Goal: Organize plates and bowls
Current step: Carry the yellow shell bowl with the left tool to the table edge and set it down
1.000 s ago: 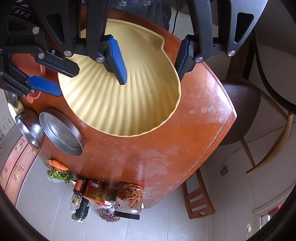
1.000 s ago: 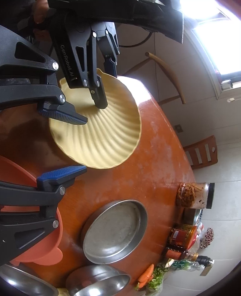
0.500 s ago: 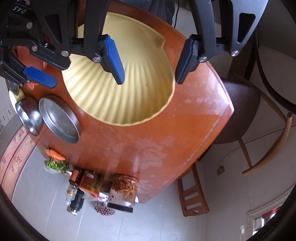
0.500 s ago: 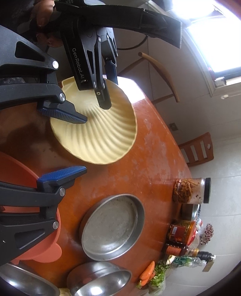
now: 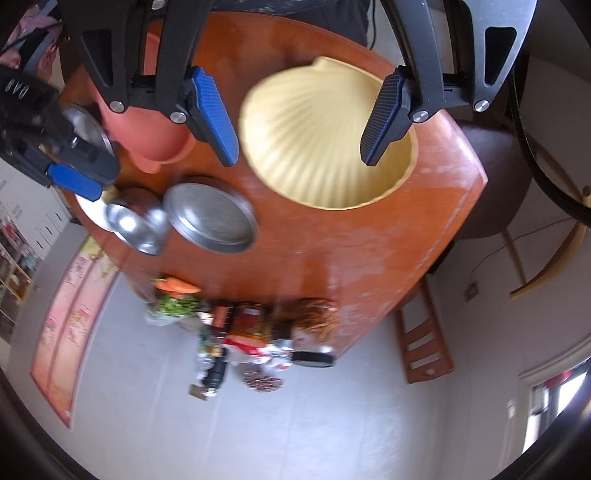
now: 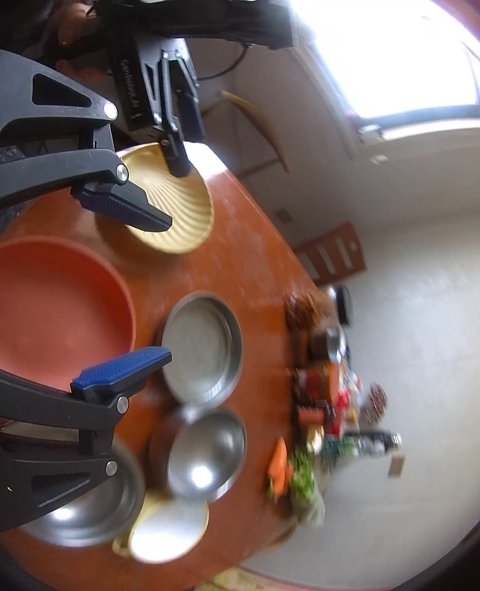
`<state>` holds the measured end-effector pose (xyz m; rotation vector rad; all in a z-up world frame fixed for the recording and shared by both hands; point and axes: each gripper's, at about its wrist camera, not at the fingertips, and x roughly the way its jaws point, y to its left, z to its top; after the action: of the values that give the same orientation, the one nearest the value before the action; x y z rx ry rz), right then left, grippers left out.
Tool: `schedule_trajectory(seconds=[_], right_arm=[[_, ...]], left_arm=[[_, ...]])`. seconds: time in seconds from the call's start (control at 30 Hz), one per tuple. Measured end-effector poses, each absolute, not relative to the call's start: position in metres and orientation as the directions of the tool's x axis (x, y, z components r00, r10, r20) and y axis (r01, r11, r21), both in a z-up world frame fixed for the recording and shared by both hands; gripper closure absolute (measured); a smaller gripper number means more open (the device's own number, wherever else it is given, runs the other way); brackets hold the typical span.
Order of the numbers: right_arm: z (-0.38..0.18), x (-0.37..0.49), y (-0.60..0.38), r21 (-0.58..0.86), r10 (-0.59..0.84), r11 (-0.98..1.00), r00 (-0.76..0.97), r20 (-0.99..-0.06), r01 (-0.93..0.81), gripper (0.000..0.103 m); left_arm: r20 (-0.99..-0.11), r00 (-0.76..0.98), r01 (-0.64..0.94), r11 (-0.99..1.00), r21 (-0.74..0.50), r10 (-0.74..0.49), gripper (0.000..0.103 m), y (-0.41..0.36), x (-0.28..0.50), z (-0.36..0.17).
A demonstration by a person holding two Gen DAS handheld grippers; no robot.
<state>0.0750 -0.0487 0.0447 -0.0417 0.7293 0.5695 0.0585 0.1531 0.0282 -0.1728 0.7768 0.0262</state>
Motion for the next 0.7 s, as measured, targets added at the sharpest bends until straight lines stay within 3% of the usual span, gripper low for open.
schedule_trajectory(seconds=[0.33,0.7], right_arm=[[0.062,0.041,-0.124,0.145,0.398,0.907,0.697,-0.596,-0.395,0.035],[0.031,-0.002,-0.144,0.158,0.393,0.906,0.641,-0.659,-0.393,0.035]], left_arm=[[-0.692,0.716,-0.002,0.992,-0.128,-0.088,0.035,0.102,0.044,0.031],[-0.731,0.662,0.086,0.985,-0.147,-0.167,0.035,0.064,0.042,0.01]])
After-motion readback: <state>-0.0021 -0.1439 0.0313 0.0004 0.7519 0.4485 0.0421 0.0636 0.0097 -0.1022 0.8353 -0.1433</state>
